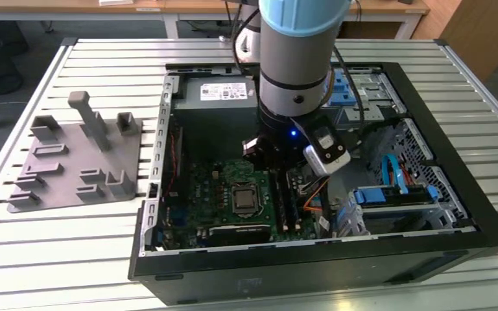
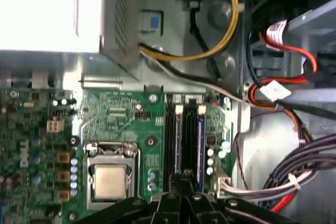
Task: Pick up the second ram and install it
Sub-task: 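Press down the second ram until it locks into place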
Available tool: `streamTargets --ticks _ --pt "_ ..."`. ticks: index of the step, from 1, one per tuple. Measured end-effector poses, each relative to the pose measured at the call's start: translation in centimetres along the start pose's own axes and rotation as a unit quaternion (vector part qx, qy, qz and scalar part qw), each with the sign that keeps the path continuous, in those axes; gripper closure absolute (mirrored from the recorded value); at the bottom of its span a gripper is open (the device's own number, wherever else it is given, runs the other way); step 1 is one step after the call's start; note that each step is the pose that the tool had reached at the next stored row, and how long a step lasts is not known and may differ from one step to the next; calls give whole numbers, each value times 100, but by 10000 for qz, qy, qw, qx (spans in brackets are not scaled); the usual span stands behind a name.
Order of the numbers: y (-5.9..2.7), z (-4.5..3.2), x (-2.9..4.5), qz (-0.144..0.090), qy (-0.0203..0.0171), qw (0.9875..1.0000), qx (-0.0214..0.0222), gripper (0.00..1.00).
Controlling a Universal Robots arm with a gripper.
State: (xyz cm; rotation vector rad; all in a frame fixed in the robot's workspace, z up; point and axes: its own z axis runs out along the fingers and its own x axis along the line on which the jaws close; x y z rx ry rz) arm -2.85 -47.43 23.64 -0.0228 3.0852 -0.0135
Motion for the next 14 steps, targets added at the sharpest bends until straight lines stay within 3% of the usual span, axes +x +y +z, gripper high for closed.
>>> streamTargets --ticks 9,14 --pt "-2 -324 -18 1 -2 10000 1 90" --pt "-2 -339 -19 1 -2 10000 1 90"
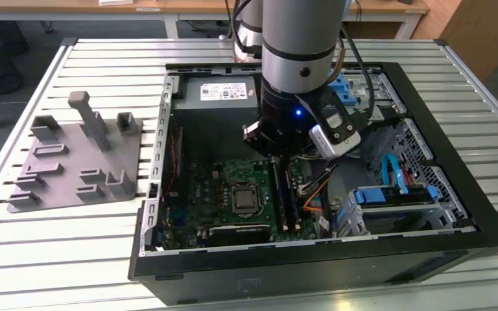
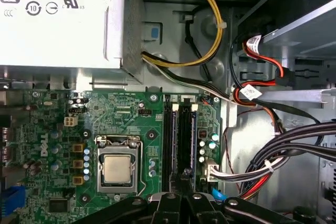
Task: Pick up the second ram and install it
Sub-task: 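Press down the second ram until it locks into place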
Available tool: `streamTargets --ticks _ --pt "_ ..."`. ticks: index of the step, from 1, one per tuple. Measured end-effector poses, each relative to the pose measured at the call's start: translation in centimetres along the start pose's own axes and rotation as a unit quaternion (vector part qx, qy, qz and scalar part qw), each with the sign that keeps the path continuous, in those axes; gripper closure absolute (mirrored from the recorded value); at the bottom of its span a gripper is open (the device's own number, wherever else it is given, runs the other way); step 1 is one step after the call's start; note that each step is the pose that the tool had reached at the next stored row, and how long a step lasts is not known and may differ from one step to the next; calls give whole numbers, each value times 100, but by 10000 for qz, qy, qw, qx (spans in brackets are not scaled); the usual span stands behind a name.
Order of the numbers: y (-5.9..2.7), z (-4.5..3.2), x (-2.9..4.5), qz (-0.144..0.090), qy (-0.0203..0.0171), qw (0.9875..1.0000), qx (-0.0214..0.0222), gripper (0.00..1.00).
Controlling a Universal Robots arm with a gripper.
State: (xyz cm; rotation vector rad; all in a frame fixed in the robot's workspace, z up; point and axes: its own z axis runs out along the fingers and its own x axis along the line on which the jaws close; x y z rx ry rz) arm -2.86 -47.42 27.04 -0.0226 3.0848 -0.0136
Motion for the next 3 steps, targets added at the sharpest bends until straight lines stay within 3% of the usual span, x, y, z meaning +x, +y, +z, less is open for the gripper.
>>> streamTargets --ticks 3 --pt "0 -2 0 0 0 10000 0 90"
